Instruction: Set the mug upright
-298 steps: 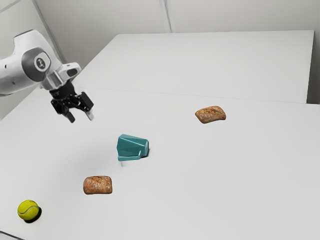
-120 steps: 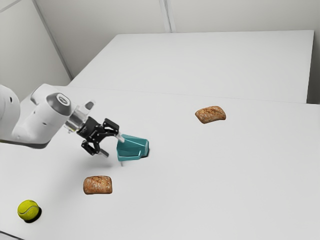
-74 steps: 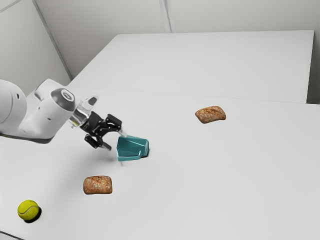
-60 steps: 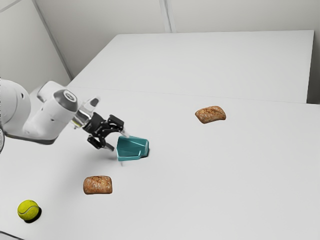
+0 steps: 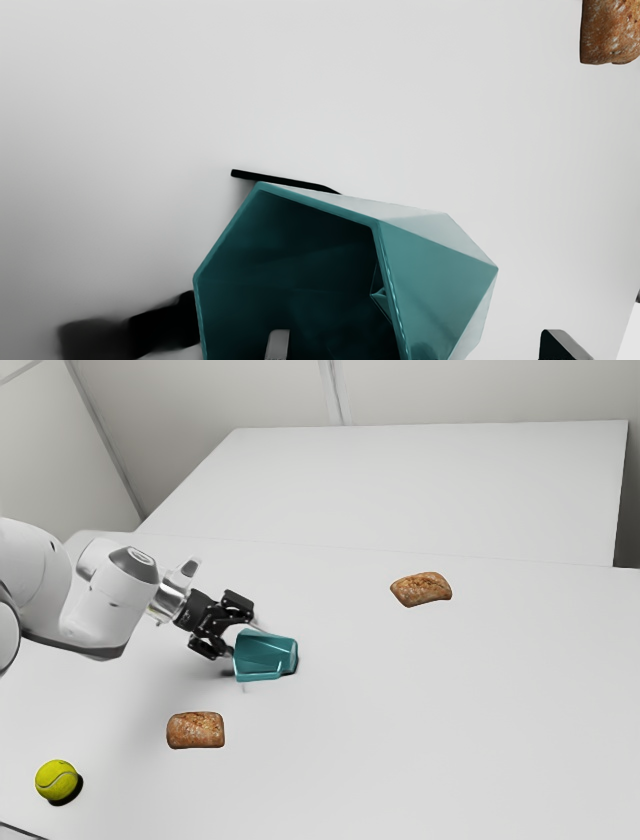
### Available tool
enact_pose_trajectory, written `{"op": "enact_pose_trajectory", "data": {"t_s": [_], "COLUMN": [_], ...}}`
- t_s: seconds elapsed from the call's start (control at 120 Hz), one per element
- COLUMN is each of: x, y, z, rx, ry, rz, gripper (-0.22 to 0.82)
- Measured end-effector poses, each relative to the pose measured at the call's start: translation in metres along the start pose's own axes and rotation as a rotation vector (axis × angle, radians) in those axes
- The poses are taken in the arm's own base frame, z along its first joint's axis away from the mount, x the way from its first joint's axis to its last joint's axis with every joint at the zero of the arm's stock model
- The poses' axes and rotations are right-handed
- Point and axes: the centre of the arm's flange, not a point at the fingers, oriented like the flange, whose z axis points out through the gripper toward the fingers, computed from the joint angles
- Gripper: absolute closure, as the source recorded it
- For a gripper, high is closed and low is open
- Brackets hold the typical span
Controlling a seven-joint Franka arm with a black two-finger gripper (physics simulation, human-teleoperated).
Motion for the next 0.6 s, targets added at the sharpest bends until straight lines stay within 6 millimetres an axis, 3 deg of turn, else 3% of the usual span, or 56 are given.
{"op": "enact_pose_trajectory", "data": {"t_s": [0.275,0.6], "x": [-0.0008,-0.0016], "y": [-0.0055,0.0018], "z": [-0.0005,-0.0016], "rx": [-0.037,-0.059], "ry": [0.006,0.012], "rz": [0.003,0.022], "gripper": [0.53,0.7]}}
